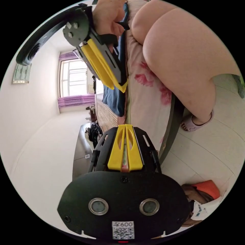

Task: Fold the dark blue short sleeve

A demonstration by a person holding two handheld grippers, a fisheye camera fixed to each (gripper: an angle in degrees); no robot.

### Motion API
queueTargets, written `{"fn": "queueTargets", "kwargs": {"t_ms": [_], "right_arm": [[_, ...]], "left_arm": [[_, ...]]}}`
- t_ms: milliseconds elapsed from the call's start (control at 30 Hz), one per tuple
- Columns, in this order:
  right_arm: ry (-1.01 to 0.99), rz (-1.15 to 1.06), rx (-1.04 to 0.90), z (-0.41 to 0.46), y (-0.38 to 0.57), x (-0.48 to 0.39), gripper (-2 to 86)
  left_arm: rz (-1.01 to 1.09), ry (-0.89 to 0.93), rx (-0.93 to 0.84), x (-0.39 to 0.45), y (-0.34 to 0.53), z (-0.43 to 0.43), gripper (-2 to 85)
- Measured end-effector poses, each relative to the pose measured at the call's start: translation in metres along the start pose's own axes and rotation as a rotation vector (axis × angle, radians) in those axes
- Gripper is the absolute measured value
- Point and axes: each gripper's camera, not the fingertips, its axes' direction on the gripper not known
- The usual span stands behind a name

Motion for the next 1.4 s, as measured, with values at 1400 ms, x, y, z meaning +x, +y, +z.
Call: {"fn": "queueTargets", "kwargs": {"t_ms": [1400], "right_arm": [[0.245, -0.045, -0.022, 0.022, -0.038, -0.064, 3.8]], "left_arm": [[-0.138, -0.132, 0.125, 0.014, 0.115, 0.019, 1.6]]}}
